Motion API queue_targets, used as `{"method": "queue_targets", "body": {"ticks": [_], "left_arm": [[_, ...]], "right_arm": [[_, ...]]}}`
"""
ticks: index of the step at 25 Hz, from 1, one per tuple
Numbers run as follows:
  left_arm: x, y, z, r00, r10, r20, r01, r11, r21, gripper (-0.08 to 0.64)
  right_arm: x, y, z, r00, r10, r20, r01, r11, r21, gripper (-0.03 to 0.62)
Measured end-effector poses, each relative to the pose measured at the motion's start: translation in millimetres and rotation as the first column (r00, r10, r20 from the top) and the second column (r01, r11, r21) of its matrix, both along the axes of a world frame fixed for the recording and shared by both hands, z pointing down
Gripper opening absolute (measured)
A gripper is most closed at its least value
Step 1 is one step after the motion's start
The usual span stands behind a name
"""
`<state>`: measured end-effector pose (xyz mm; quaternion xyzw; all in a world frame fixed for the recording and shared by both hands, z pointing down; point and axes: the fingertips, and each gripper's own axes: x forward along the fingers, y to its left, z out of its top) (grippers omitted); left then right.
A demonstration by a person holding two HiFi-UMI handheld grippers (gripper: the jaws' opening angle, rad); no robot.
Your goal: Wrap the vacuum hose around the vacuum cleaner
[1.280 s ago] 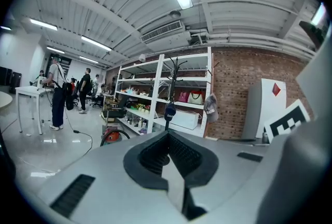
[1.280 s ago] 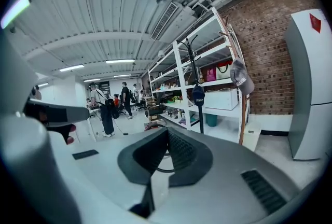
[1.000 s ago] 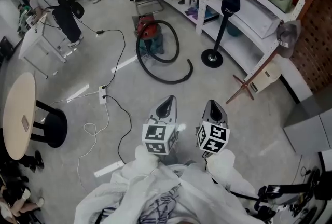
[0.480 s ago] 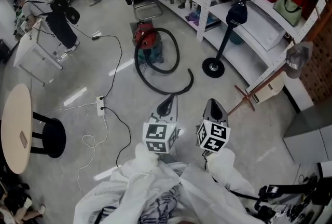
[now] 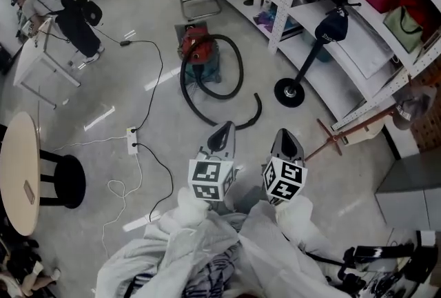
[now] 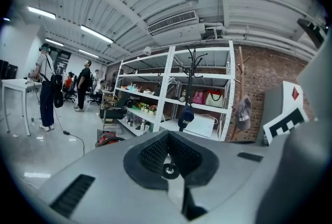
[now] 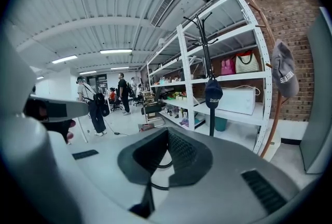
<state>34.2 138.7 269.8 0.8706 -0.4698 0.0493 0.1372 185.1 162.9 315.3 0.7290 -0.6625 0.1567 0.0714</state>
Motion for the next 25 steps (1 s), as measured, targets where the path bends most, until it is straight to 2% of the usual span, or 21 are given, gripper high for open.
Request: {"method": "queue_targets", "body": {"ticks": [8, 14, 25], "left_arm": [[8.1, -72.0, 15.3, 0.999, -0.026, 0.024, 0.027, 1.0, -0.014, 0.002], [19.4, -140.7, 15.8, 0.995, -0.098, 0.032, 0.099, 0.995, -0.024, 0.003], [58.6, -265.4, 28.5, 0.981, -0.188, 0.054, 0.19, 0.981, -0.049, 0.002]], "right_arm": [[17.4, -84.1, 14.7, 1.0, -0.015, 0.006, 0.015, 1.0, -0.02, 0.014], [25.8, -165.7, 9.9, 0.996, -0.087, 0.016, 0.087, 0.996, -0.005, 0.014], [66.3, -300.1, 11.4, 0.981, -0.193, 0.031, 0.193, 0.981, 0.001, 0.014]]}}
